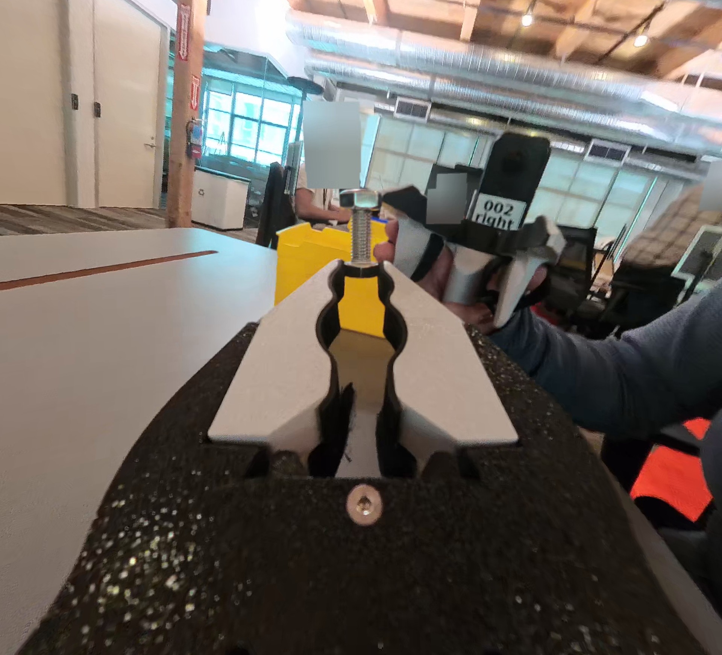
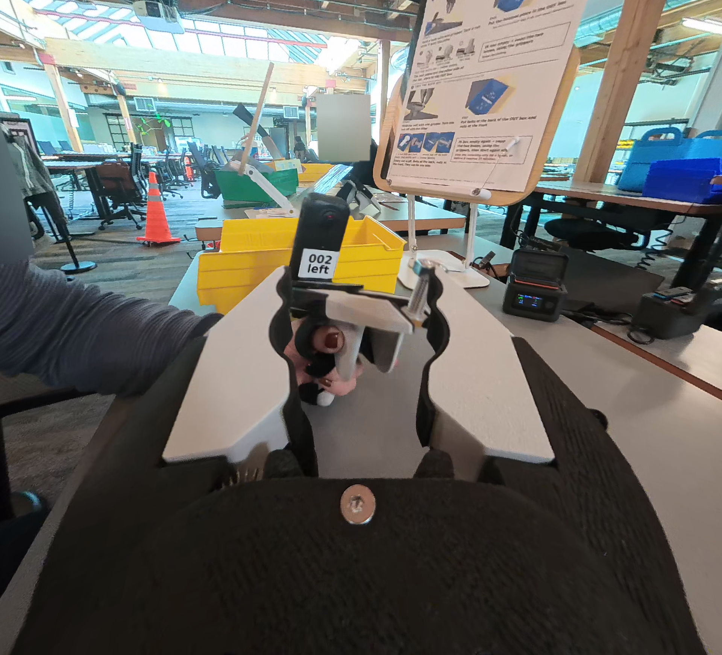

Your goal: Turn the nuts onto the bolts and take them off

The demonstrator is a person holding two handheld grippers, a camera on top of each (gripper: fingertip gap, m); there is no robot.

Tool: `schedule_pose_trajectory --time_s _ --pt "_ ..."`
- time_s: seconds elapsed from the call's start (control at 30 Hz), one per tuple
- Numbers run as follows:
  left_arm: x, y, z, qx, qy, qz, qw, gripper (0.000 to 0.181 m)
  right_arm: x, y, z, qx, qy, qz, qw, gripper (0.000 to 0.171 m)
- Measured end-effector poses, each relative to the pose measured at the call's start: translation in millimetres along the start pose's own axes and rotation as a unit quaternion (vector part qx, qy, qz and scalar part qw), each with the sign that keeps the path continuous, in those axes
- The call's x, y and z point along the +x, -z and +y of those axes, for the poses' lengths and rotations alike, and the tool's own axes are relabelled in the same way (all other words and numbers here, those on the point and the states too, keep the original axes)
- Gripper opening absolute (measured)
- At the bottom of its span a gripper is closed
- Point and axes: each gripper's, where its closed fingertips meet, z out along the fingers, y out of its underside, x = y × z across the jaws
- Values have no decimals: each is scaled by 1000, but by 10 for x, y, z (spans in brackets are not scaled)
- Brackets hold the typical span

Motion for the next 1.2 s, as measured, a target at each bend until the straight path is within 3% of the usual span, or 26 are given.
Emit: schedule_pose_trajectory --time_s 0.23,0.43,0.5,0.67,0.9,1.1,1.2 --pt "238 -120 146 -36 -27 46 998 14 21 -26 35 -2 -10 7 1000 71" --pt "-112 56 -65 14 4 -29 999 14 68 12 5 2 -14 14 1000 68" --pt "-38 45 -77 16 8 -4 1000 14 107 9 12 3 -16 26 1000 69" --pt "331 -157 232 -60 -22 74 995 15 51 -35 70 -8 -20 13 1000 70" --pt "-109 22 -17 6 16 -27 999 14 102 9 43 -7 -29 19 999 66" --pt "272 -142 205 -54 3 68 996 15 99 -37 111 -21 -37 22 999 71" --pt "259 -170 271 -62 -3 58 996 15 43 -54 134 -27 -35 9 999 70"
